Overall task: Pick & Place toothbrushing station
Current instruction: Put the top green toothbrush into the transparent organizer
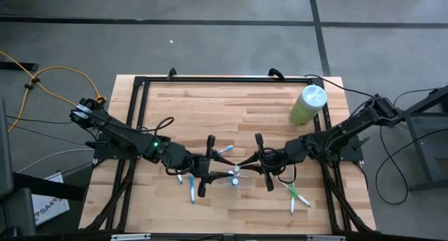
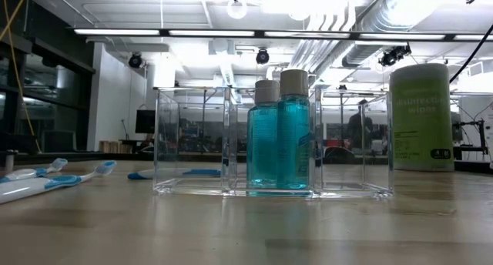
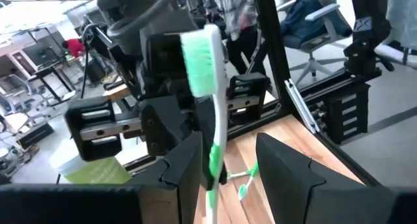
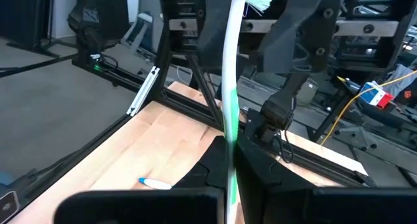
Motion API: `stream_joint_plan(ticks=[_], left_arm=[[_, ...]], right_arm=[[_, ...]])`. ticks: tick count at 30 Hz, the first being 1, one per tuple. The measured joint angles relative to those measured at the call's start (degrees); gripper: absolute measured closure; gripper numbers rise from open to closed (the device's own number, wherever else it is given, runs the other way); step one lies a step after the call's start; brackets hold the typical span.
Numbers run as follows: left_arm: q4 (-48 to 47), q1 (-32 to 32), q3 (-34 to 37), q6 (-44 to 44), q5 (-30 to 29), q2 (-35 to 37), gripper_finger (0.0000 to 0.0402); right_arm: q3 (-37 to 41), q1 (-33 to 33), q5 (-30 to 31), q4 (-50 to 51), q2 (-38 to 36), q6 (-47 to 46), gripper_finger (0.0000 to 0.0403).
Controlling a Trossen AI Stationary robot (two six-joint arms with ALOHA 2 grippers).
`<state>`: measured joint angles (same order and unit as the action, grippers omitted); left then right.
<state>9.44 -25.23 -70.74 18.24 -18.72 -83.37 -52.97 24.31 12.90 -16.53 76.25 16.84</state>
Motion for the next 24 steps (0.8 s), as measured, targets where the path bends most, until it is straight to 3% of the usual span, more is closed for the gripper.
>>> stream_joint_plan(ticks=[13,17,24], left_arm=[[0.8,3.0,0.0,0.2,2.2,0.0,0.0263],[1.5,4.0,0.0,0.2,6.3,0.0,0.0263],[1.5,4.5,0.0,0.0,6.6,0.0,0.0263]], right_arm=[[0.0,-2.8,-4.5,-1.7,0.0,1.1,0.0399],[0.0,-3.5,-4.5,-1.7,0.0,1.2,0.0399],[0.0,-3.9,-4.5,-1.7,0.0,1.6,0.0399]])
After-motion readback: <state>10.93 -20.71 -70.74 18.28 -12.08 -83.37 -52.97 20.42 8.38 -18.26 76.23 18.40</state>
